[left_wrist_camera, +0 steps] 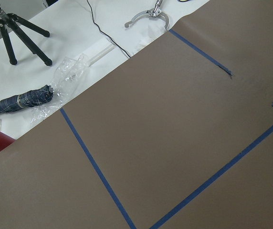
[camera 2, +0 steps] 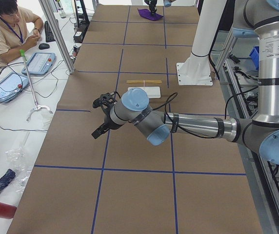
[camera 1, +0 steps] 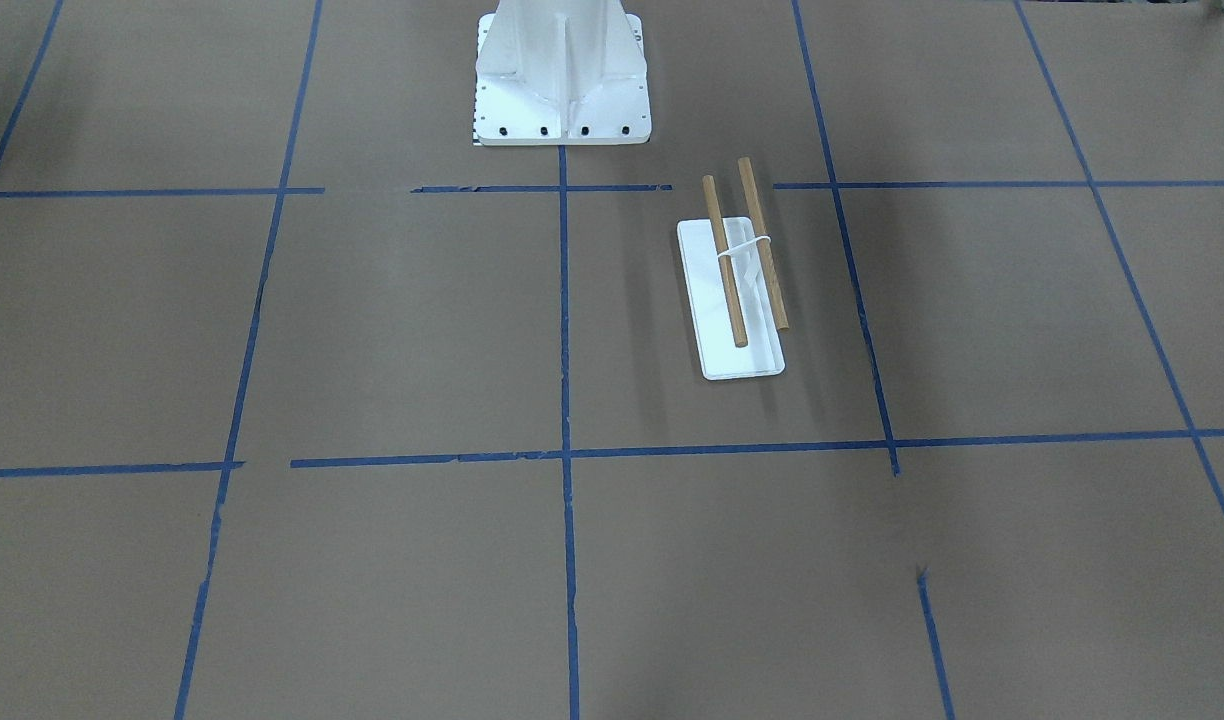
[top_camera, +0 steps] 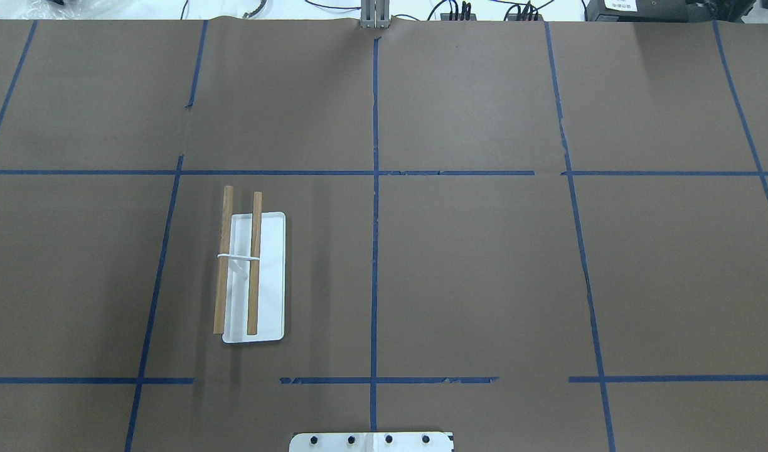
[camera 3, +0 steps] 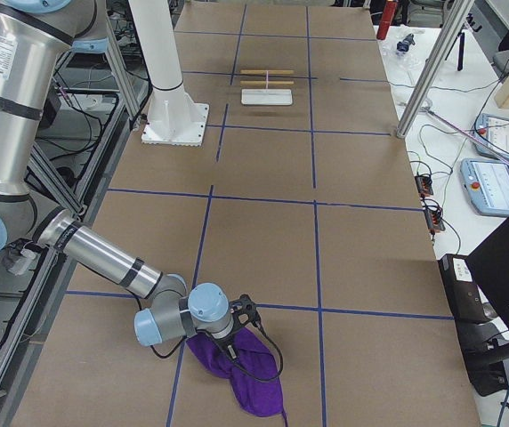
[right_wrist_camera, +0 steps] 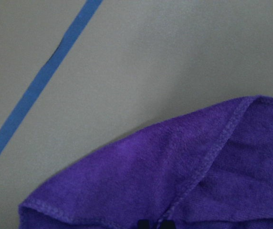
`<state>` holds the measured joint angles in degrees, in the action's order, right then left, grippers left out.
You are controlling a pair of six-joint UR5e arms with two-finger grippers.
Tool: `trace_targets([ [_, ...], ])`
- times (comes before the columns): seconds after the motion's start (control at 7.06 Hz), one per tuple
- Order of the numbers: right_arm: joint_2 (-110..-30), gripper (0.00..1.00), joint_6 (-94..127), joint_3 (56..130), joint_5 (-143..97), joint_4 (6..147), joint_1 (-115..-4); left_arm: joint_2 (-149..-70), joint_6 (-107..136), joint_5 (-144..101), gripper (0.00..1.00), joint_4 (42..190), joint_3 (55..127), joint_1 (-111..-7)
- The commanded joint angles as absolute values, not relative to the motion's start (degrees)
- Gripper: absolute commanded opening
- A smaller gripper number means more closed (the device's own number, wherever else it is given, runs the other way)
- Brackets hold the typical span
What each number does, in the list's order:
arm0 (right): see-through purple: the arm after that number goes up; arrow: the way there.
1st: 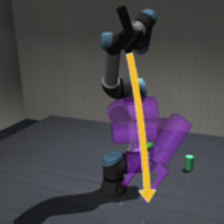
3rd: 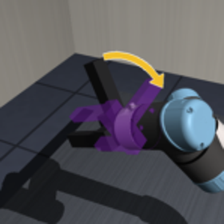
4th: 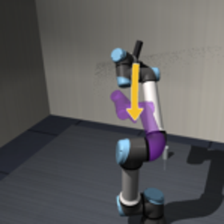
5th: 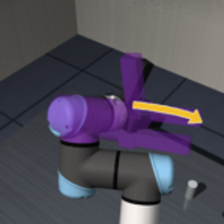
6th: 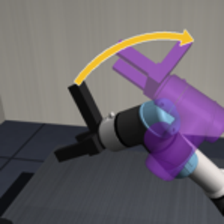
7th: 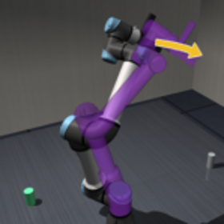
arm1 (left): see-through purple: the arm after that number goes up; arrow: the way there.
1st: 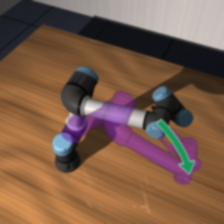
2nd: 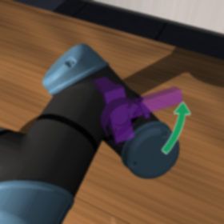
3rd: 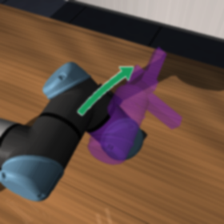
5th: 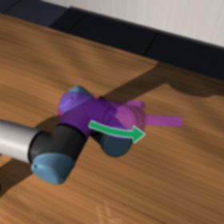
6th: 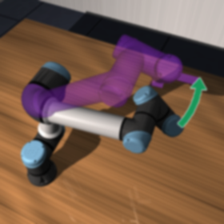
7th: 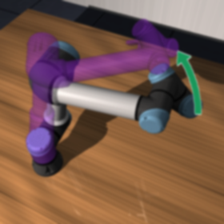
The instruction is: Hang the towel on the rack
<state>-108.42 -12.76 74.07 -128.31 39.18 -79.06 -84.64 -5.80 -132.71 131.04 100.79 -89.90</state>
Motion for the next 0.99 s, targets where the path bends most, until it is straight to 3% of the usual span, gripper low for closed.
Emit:
trace_targets([
  [0.0,-108.1,0.00,-15.4,74.1,-128.2,39.1,-79.1,-84.6,-5.8,-132.7,1.00,131.0,100.8,-89.9],
  [0.57,-108.2,0.00,-15.5,84.6,-132.8,41.9,-82.4,-84.6,-5.8,-135.5,1.00,134.8,99.9,-89.9],
  [0.71,-108.1,0.00,-15.4,92.6,-134.9,49.8,-83.1,-84.6,-5.8,-137.2,1.00,135.3,98.9,-89.9],
  [0.85,-108.1,0.00,-15.5,105.8,-135.4,64.3,-84.8,-84.6,-5.8,-137.3,1.00,135.2,99.4,-89.8],
])
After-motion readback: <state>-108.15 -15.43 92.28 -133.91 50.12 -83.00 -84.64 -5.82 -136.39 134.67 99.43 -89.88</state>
